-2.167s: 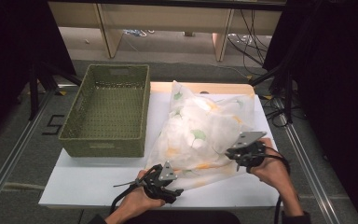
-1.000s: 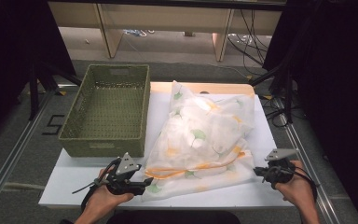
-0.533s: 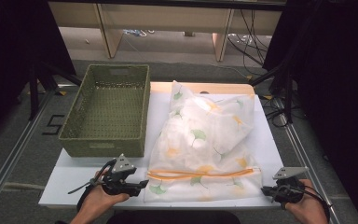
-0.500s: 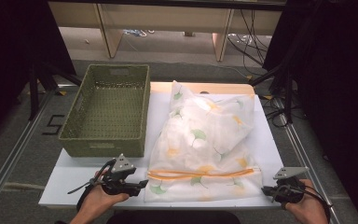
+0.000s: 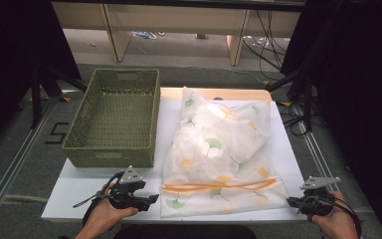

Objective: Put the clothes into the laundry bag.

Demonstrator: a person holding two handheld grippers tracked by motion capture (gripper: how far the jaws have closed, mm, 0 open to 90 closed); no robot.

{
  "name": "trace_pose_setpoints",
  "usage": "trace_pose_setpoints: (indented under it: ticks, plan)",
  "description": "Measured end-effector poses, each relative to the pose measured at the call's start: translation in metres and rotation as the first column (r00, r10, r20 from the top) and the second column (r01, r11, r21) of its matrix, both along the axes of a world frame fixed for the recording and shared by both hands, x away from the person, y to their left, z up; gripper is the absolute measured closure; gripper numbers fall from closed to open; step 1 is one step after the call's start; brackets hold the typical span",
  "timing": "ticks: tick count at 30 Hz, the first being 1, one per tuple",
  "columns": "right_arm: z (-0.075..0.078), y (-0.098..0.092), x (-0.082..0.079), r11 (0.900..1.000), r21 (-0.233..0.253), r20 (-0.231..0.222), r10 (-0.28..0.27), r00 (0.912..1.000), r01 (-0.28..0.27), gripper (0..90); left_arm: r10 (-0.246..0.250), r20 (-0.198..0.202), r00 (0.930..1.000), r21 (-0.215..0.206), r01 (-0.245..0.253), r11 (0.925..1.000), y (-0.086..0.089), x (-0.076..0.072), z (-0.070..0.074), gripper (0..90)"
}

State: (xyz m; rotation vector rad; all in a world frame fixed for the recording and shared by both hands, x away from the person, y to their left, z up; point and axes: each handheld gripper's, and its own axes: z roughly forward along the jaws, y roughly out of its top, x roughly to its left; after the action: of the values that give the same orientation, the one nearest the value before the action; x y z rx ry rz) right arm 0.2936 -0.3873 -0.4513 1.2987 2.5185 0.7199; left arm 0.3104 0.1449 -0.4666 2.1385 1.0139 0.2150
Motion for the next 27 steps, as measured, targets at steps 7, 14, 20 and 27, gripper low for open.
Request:
trace_pose_setpoints:
  ticks: [7,14,20,27]
  plan:
    - [0.007,-0.012,-0.002,0.999,0.012,0.009,-0.038,0.9992,0.038,88.7,-0.015,-0.008,0.9998,0.008,0.016,0.9998,-0.004,0.000,-0.002,33.4]
    - [0.006,-0.007,0.000,1.000,-0.012,0.016,-0.009,0.9998,0.009,89.0,-0.022,0.000,0.9998,0.013,0.022,0.9997,-0.003,0.000,-0.001,33.4]
    - [0.002,-0.008,0.002,0.999,-0.027,0.029,0.017,0.9994,-0.016,82.1,-0.029,-0.010,0.9995,-0.004,0.029,0.9996,-0.004,-0.001,-0.001,33.4]
    - [0.025,0.008,0.000,0.999,-0.052,0.168,0.003,0.9859,0.006,60.4,-0.032,-0.002,0.9995,0.005,0.032,0.9995,-0.004,-0.001,0.000,33.1]
